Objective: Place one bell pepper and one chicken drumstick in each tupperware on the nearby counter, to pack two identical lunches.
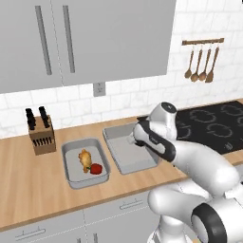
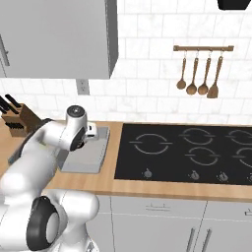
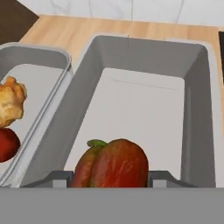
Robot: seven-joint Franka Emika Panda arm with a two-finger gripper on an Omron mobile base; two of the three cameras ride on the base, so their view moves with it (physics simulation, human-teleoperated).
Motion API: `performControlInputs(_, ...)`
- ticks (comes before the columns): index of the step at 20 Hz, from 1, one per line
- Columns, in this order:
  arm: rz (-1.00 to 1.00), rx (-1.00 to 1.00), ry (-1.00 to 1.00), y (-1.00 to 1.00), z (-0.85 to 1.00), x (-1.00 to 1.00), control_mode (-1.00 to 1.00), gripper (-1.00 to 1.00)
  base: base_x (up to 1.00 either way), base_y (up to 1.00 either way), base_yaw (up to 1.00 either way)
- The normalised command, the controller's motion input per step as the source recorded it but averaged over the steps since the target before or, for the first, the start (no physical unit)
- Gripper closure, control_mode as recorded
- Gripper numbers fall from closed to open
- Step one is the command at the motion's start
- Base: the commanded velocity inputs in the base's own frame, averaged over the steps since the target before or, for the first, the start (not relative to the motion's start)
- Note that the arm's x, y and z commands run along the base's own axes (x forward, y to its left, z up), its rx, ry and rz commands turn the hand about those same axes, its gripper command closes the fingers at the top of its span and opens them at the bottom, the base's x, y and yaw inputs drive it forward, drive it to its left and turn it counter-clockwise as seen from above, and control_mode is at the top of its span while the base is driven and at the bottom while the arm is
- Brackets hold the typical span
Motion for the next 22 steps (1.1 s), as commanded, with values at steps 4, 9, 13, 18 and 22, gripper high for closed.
performControlInputs(4, 0.05, 0.0, 0.06, 0.25, -0.45, 0.75, -1.0, 1.0, 0.0, 0.0, 0.0)
performControlInputs(9, 0.01, 0.0, 0.05, 0.16, -0.45, 0.68, -1.0, -1.0, 0.0, 0.0, 0.0)
performControlInputs(13, 0.0, 0.0, 0.0, 0.01, -0.24, 0.6, -1.0, -1.0, 0.0, 0.0, 0.0)
performControlInputs(18, 0.0, 0.0, 0.0, -0.01, 0.18, -0.15, -1.0, -1.0, 0.0, 0.0, 0.0)
performControlInputs(22, 0.0, 0.0, -0.03, -0.33, 0.98, -0.65, -1.0, -1.0, 0.0, 0.0, 0.0)
